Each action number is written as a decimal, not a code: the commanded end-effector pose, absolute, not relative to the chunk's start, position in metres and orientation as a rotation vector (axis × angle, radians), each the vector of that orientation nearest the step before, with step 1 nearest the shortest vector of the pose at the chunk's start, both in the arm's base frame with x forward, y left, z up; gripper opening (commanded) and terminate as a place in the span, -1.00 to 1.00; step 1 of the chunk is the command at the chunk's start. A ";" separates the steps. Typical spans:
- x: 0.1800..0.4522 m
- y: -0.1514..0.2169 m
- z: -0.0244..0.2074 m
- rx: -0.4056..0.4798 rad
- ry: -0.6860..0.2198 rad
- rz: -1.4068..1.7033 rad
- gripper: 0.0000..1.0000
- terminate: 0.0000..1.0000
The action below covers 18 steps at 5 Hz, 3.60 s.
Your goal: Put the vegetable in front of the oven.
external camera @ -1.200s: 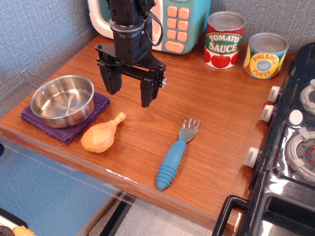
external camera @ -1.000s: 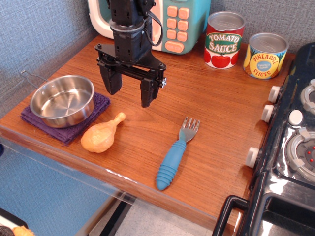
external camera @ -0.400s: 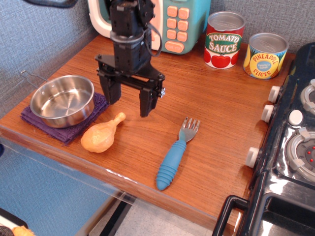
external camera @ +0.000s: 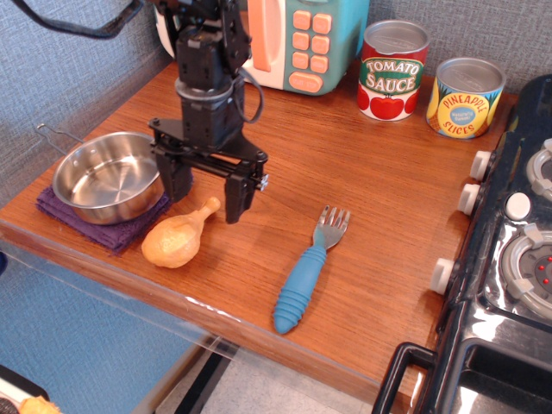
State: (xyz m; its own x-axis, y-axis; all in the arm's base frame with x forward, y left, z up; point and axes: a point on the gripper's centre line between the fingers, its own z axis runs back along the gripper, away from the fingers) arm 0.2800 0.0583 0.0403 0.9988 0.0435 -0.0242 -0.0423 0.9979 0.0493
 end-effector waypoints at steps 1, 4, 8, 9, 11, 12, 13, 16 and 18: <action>0.287 0.069 0.036 0.076 0.005 0.073 1.00 -1.00; 0.292 0.055 0.000 0.074 0.015 0.078 1.00 -1.00; 0.293 0.043 0.012 0.046 -0.025 0.047 -1.00 -1.00; 0.295 0.041 0.030 0.004 -0.055 0.040 -1.00 -1.00; 0.338 0.046 0.095 -0.110 -0.194 0.105 -1.00 -1.00; 0.370 0.080 0.108 -0.112 -0.224 0.205 -1.00 -1.00; 0.399 0.117 0.116 -0.079 -0.253 0.297 -1.00 -1.00; 0.433 0.179 0.095 0.024 -0.213 0.416 -1.00 -1.00; 0.434 0.193 0.069 0.076 -0.166 0.439 -1.00 -1.00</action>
State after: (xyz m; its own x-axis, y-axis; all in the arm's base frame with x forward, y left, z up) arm 0.4350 0.1809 0.0376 0.9050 0.4128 0.1031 -0.4181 0.9077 0.0355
